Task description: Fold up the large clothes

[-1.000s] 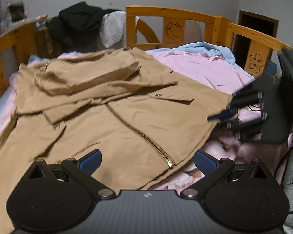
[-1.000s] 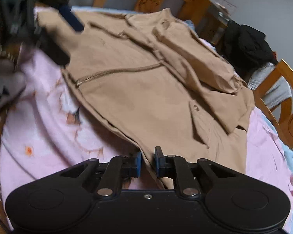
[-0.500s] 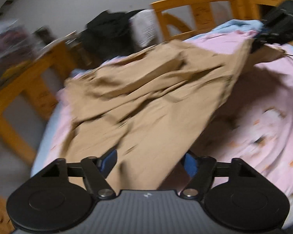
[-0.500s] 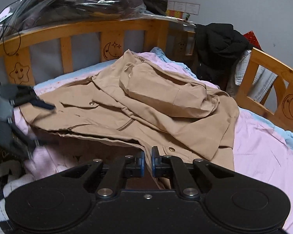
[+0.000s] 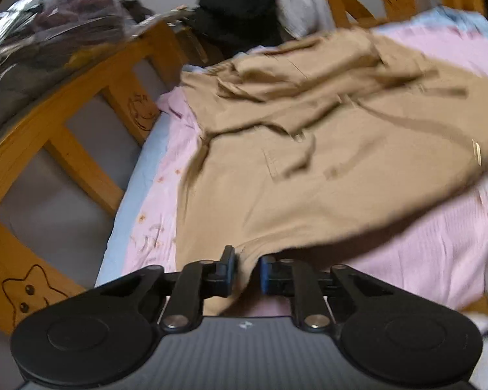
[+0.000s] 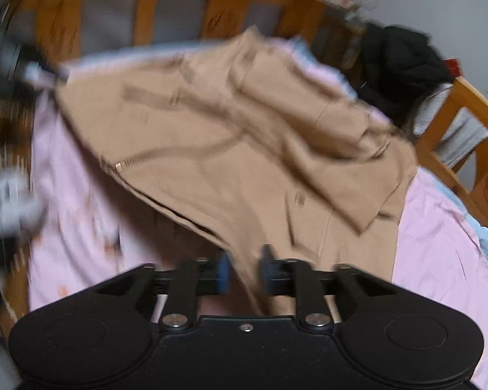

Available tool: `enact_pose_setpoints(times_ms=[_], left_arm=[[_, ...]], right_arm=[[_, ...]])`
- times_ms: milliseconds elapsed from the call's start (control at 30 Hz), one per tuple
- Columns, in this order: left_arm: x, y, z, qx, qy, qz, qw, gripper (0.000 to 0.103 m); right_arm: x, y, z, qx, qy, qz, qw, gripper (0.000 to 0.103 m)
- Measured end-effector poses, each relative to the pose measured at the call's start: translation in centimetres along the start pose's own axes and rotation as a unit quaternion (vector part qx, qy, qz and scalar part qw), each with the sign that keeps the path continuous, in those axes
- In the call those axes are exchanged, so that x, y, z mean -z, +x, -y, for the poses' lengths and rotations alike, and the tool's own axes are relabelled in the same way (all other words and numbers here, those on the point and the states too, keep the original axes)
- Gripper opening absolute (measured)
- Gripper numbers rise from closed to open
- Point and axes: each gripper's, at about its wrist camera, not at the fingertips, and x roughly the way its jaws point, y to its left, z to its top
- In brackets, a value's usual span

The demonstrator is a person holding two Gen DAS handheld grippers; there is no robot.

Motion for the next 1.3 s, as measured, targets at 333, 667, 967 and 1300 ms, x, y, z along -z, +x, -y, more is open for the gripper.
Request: enact_pose_setpoints(times_ms=[333, 667, 967, 1300], left_arm=[[-3.6, -0.1, -2.0, -0.007, -0.027, 0.044, 0.9987, 0.008], [-0.6, -5.8, -2.5, 0.01, -0.078, 0.078, 0.9939, 0.003], [0.3, -12.4, -2.2, 0.037, -0.077, 0.092, 0.9921, 0.003], [-8.1, -10.0, -6.1, 0.052, -0.082, 0.098, 0.9905, 0.003]], right_arm=[[5.1, 1.2, 1.2, 0.087, -0.092, -0.085, 0.988, 0.014], [4.1, -5.7, 2.3, 0.128, -0.043, -0.006, 0.991, 0.002], [3.7, -14.5, 1.0, 0.11, -0.005, -0.019, 0.994, 0.002], [-0.1, -17.2, 4.5, 0.122, 0.077, 0.029, 0.989, 0.002]])
